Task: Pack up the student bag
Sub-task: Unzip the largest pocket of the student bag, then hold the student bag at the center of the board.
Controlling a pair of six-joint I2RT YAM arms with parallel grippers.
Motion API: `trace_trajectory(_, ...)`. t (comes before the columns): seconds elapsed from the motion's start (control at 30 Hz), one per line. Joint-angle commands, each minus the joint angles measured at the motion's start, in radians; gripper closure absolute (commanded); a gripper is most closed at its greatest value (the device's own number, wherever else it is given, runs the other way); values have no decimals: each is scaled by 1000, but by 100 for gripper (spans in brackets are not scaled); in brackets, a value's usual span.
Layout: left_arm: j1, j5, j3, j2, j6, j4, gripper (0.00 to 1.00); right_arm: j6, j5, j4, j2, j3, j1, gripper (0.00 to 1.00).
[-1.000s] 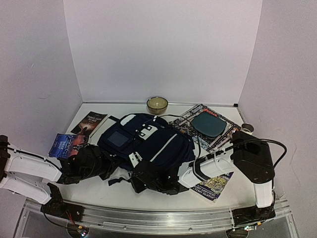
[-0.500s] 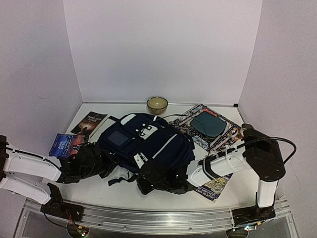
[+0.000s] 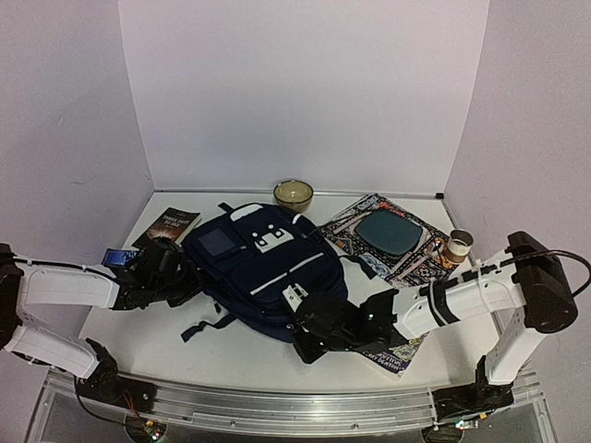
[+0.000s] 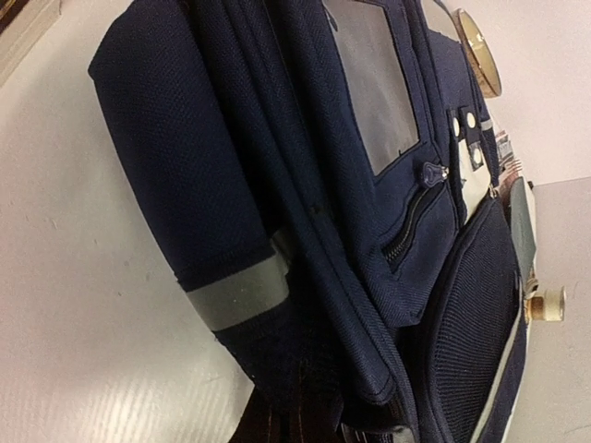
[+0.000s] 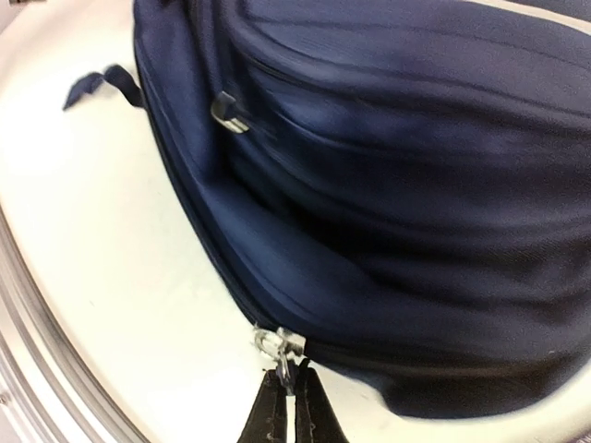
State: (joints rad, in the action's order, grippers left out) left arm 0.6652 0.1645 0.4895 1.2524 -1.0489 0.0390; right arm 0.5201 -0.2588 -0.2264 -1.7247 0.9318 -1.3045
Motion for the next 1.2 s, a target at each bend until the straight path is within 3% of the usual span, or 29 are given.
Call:
trace_trajectory(0.0, -104, 47, 77, 31, 181, -31, 100, -16, -68, 130, 36, 4, -6, 100)
trace_trajectory(0.1, -133, 35, 117, 87, 236, -47, 93, -37, -50, 127, -3, 65, -6, 100)
trace_trajectory(0.23, -133, -52, 162, 104, 223, -100, 57, -66, 39, 72, -57, 166, -7, 100)
trace_trajectory(0.43, -121, -123, 67, -71, 87, -143, 37, -80, 101, 35, -144, 287, -7, 100)
trace_trajectory(0.6, -55, -190, -38, -212, -75, -158, 33, -90, 139, 19, -193, 349, -7, 100)
trace_trajectory(0.77, 122, -119, -105, -282, -251, -163, 33, -102, 150, 13, -226, 387, -7, 100)
trace_trajectory(0.93, 257, -83, -111, -238, -368, -151, 32, -118, 149, 10, -239, 409, -8, 100)
trace_trajectory(1.17, 370, -15, -16, -80, -370, -65, 35, -127, 143, 10, -242, 414, -8, 100)
